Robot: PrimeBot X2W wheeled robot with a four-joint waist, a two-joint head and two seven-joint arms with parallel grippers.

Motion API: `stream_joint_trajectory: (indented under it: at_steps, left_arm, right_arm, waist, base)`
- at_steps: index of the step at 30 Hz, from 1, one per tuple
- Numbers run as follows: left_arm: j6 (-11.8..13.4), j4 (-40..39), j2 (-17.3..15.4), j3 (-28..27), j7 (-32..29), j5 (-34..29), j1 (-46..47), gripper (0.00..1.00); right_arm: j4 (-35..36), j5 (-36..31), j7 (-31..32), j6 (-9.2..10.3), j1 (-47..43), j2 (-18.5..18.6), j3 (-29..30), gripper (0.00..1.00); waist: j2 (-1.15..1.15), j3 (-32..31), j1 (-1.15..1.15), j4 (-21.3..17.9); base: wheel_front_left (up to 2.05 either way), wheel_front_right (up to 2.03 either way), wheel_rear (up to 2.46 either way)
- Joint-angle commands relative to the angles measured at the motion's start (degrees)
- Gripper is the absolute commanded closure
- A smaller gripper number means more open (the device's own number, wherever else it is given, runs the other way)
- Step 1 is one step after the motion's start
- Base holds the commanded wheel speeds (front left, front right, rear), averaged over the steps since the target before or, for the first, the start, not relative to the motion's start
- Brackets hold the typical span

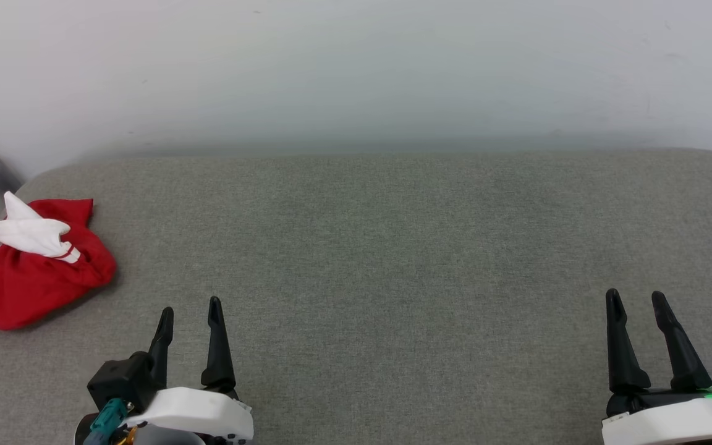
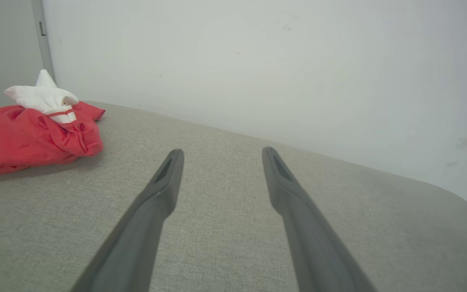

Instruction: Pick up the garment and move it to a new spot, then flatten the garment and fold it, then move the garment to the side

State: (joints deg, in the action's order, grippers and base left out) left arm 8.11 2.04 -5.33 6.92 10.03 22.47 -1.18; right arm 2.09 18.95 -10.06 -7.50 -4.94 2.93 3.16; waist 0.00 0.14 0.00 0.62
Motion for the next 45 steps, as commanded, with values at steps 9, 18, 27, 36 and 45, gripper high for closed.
stream_joint_trajectory:
  at_steps: [9, 18, 27, 36, 45]
  left_arm:
    - [0.07, -0.65, 0.22, 0.19, 1.54, -5.43, -1.09, 0.00]
    - [-0.48, -0.27, 0.95, -0.28, 2.64, -9.21, -1.86, 0.00]
    - [-1.31, 0.57, 1.53, -0.92, 3.66, -12.70, -2.67, 0.00]
    - [-2.06, 1.14, 2.22, -1.68, 4.86, -16.34, -3.20, 0.00]
    - [-2.56, 1.77, 2.42, -2.14, 5.20, -17.33, -3.71, 0.00]
  right_arm:
    - [1.04, -4.83, -1.51, 0.01, -0.88, -0.05, -0.23, 0.00]
    - [1.23, -7.70, -2.66, 0.01, -1.64, -0.06, -0.02, 0.00]
    - [1.37, -10.46, -3.71, 0.02, -2.39, -0.07, -0.02, 0.00]
    - [1.62, -13.55, -4.79, 0.02, -3.41, -0.10, -0.05, 0.00]
    - [0.83, -13.20, -5.16, 0.02, -3.58, -0.10, -0.24, 0.00]
  waist:
    - [0.00, 0.03, 0.00, 0.16]
    - [0.00, 0.00, 0.00, 0.19]
    - [0.00, -0.01, 0.00, 0.29]
    - [0.00, 0.11, 0.00, 0.39]
    - [0.00, 0.04, 0.00, 0.48]
  base:
    - [0.00, 0.00, 0.00]
    - [0.00, 0.00, 0.00]
    - [0.00, 0.00, 0.00]
    - [0.00, 0.00, 0.00]
    - [0.00, 0.00, 0.00]
